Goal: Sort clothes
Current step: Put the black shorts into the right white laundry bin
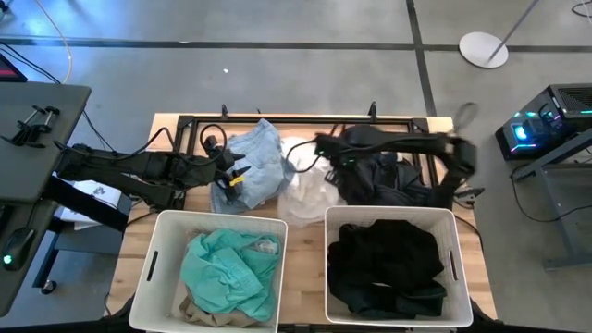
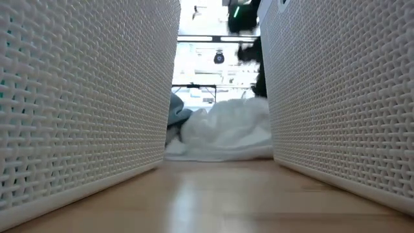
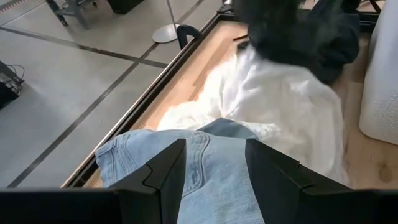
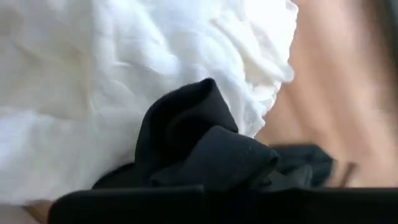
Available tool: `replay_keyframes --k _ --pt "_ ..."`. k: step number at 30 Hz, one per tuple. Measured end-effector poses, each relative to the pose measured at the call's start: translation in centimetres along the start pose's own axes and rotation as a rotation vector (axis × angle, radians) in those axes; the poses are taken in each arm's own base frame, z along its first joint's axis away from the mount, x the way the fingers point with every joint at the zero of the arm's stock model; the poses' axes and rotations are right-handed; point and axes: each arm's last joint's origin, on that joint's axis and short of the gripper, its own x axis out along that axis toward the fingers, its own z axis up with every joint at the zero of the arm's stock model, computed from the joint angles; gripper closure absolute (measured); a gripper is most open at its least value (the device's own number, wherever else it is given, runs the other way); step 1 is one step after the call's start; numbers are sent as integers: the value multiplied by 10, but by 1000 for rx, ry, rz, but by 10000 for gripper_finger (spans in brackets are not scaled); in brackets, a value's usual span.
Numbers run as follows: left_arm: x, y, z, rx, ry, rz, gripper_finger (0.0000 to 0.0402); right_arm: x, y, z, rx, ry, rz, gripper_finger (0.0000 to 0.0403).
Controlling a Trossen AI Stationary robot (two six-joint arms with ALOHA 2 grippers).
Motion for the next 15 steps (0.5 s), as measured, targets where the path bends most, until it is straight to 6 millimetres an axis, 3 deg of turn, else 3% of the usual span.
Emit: replay_keyframes --k 5,9,12,15 --pt "0 0 0 0 -1 0 243 -87 -19 -35 109 -319 -6 395" --pt "0 0 0 0 0 0 243 -140 -31 -62 168 -587 56 396" --pt "0 0 0 0 -1 0 243 -167 -35 -76 178 -733 170 398" --pt "0 0 0 -1 -1 0 243 -175 -31 -79 123 -776 266 397"
